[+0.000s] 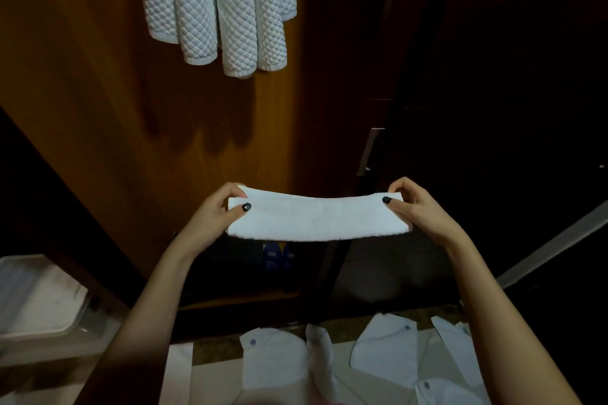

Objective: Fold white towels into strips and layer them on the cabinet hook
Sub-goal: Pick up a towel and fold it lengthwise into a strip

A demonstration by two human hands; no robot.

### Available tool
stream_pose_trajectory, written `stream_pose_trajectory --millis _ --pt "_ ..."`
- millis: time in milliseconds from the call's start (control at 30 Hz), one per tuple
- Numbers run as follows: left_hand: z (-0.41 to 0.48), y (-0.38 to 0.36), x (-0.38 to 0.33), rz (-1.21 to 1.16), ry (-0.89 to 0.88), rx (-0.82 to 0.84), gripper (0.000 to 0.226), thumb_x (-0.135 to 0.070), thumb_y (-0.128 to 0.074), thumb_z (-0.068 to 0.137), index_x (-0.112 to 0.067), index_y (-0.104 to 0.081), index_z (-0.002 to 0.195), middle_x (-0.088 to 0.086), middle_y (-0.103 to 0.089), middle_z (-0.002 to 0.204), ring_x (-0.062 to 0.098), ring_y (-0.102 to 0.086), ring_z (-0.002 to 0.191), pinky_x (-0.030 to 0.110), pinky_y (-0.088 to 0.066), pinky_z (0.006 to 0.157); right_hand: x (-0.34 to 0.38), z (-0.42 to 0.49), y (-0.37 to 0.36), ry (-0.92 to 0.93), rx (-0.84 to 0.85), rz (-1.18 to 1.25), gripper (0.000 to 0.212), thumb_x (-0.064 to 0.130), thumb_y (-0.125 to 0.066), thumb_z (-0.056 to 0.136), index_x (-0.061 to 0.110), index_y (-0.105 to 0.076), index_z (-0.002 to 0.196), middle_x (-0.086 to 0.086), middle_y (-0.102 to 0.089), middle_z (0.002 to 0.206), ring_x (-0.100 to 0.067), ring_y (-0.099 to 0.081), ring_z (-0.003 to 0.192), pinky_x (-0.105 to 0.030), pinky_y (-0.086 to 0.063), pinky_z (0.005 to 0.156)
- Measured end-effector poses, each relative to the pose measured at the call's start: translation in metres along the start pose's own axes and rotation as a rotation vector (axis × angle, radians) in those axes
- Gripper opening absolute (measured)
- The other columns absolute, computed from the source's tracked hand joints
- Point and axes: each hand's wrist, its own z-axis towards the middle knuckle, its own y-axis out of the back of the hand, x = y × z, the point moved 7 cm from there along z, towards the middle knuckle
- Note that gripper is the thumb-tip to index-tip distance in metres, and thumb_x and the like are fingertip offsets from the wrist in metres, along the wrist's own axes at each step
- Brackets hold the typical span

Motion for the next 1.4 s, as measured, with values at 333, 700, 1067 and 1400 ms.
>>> stream_pose_trajectory --millis 333,700,1067,1400 --pt "0.006 -0.004 -0.022 0.088 -0.067 0.087 0.028 -0.002 -0.062 0.091 -0.027 -0.062 0.103 -0.008 -0.059 0.107 -0.005 -0.057 0.089 0.012 -0.045 0.073 -0.006 0.001 -0.004 -0.05 0.053 -0.111 0.009 0.019 -0.059 0.096 0.027 -0.06 0.096 0.005 -0.06 0.102 -0.012 -0.06 0.092 -0.022 -0.044 0.069" --pt "0.005 0.002 -0.021 0.034 -0.006 0.091 0.032 -0.003 -0.075 0.08 -0.036 -0.072 0.08 -0.02 -0.062 0.086 -0.006 -0.054 0.057 0.006 -0.039 0.054 -0.005 -0.002 0.007 -0.018 -0.056 -0.045 0.009 0.02 -0.056 0.097 0.028 -0.058 0.099 0.004 -0.057 0.107 -0.013 -0.057 0.093 -0.025 -0.045 0.069" --pt "0.01 -0.006 -0.022 0.094 0.036 0.192 0.012 0.0 -0.069 0.085 -0.009 -0.064 0.079 -0.006 -0.056 0.107 -0.01 -0.059 0.092 0.006 -0.046 0.076 -0.014 -0.004 0.011 -0.114 -0.096 0.141 0.013 0.014 -0.053 0.098 0.025 -0.059 0.099 -0.006 -0.061 0.105 -0.025 -0.066 0.091 -0.042 -0.059 0.069" --pt "0.002 -0.011 -0.042 0.195 -0.112 0.141 0.023 -0.001 -0.065 0.089 -0.013 -0.051 0.075 -0.011 -0.056 0.076 -0.001 -0.052 0.066 0.01 -0.038 0.057 -0.018 -0.004 0.007 -0.135 -0.054 -0.006 0.008 0.019 -0.055 0.097 0.026 -0.058 0.097 -0.001 -0.059 0.101 -0.016 -0.061 0.086 -0.022 -0.048 0.061"
